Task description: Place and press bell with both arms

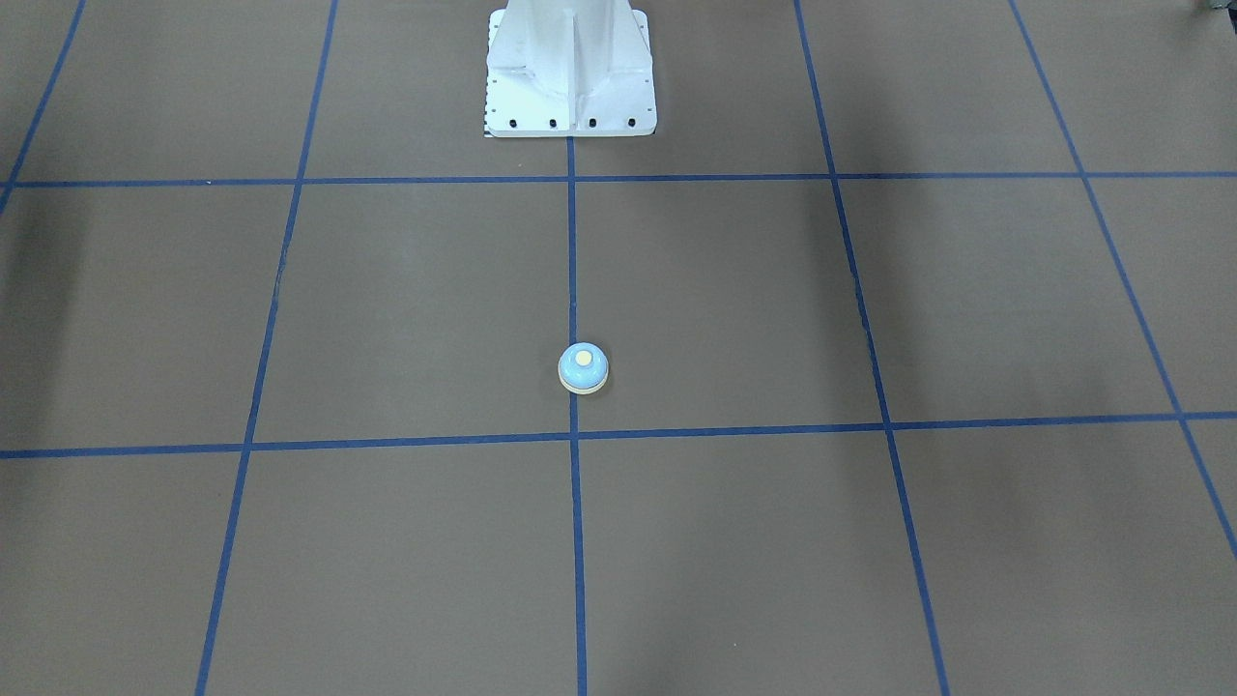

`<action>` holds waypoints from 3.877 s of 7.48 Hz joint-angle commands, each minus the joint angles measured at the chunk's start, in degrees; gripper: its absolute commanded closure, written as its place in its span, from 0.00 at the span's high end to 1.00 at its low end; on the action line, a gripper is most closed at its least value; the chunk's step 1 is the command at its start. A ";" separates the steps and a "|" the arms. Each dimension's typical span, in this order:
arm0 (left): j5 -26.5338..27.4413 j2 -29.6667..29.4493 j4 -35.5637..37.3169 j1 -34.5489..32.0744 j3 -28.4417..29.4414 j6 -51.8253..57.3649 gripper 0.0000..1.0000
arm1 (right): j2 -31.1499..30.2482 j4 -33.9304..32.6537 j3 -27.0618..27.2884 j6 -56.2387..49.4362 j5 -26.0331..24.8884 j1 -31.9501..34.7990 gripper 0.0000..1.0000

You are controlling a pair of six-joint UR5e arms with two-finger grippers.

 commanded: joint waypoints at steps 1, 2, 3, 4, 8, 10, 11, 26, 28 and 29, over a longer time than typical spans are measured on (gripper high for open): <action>-0.09 0.02 -0.02 0.00 -0.19 0.06 1.00 | -4.11 -0.85 3.06 0.78 -0.61 1.09 1.00; 0.00 0.02 -0.02 0.00 -0.19 0.06 1.00 | -4.03 -0.85 3.25 1.05 -0.69 0.22 1.00; 0.00 0.02 -0.02 0.00 -0.19 0.06 1.00 | -4.03 -0.51 3.33 3.05 -0.78 -1.88 1.00; 0.00 -0.06 -0.11 0.00 -0.10 0.06 1.00 | -3.50 -0.33 3.42 4.20 -2.09 -4.07 1.00; -0.09 0.02 -0.02 0.00 -0.36 0.49 1.00 | -3.76 -0.24 3.95 3.69 -5.18 -6.73 1.00; 0.00 -0.06 -0.11 0.00 -0.19 0.67 1.00 | -3.76 -0.15 3.95 3.69 -4.91 -6.73 1.00; 0.00 -0.24 -0.11 0.00 -0.19 0.85 1.00 | -3.76 -0.15 4.04 3.51 -4.30 -6.64 1.00; 0.00 -0.15 -2.92 0.00 -0.28 0.76 1.00 | -4.99 -0.15 6.67 1.84 -1.31 -6.64 1.00; -0.09 -0.15 -2.92 0.00 -0.36 0.76 1.00 | -5.26 -0.24 7.64 1.93 -1.13 -6.64 1.00; -0.09 -0.15 -2.92 0.00 -0.37 0.76 1.00 | -5.26 -0.24 7.90 1.93 -1.13 -6.64 1.00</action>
